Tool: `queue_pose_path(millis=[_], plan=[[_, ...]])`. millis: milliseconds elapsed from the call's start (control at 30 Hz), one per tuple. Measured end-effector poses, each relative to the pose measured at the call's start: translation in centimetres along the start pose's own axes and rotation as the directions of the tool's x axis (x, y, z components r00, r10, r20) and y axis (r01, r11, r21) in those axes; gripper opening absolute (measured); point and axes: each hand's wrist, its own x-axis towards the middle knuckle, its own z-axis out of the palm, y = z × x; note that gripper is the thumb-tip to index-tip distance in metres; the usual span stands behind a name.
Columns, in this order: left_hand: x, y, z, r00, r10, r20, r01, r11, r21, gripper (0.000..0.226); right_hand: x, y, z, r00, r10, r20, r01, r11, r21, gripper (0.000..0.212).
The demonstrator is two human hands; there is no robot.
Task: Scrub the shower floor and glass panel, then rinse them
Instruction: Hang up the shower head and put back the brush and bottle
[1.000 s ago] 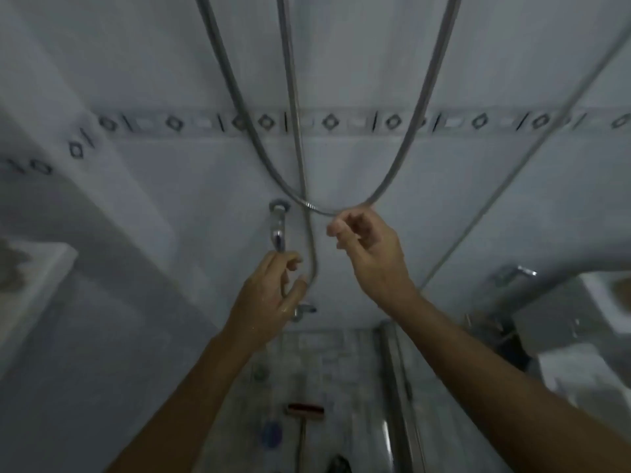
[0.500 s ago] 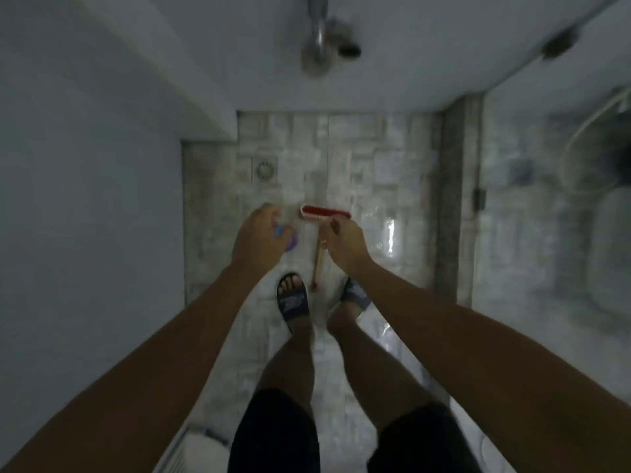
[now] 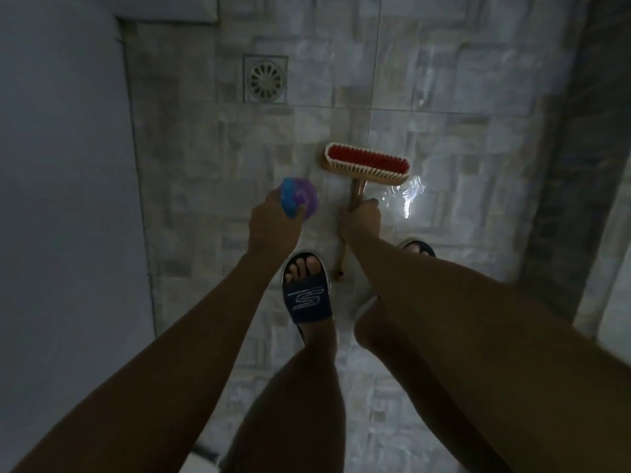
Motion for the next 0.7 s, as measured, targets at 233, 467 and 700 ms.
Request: queue_pose_path(millis=[233, 467, 700], plan=[[-0.2, 0.4, -0.2, 1.000, 0.022, 0.007, -0.021, 0.998, -0.056, 0.026, 1.0, -0.8, 0.8, 0.991, 0.129, -0.023, -0.131, 0.987, -0.096, 0.046], [0.9, 1.6, -1.6, 0.997, 0.074, 0.018, -0.072, 0.993, -0.093, 0.041, 2.0, -0.2, 1.4, 0.993, 0.095, 0.071, -0.090, 0.993, -0.070, 0.033], [-3.1, 6.2, -6.3, 0.999, 0.054, -0.008, -0.055, 0.982, -0.183, 0.026, -5.4, -4.5, -4.9, 0.990, 0.062, 0.123, -0.105, 0.918, 0.383, 0.025]])
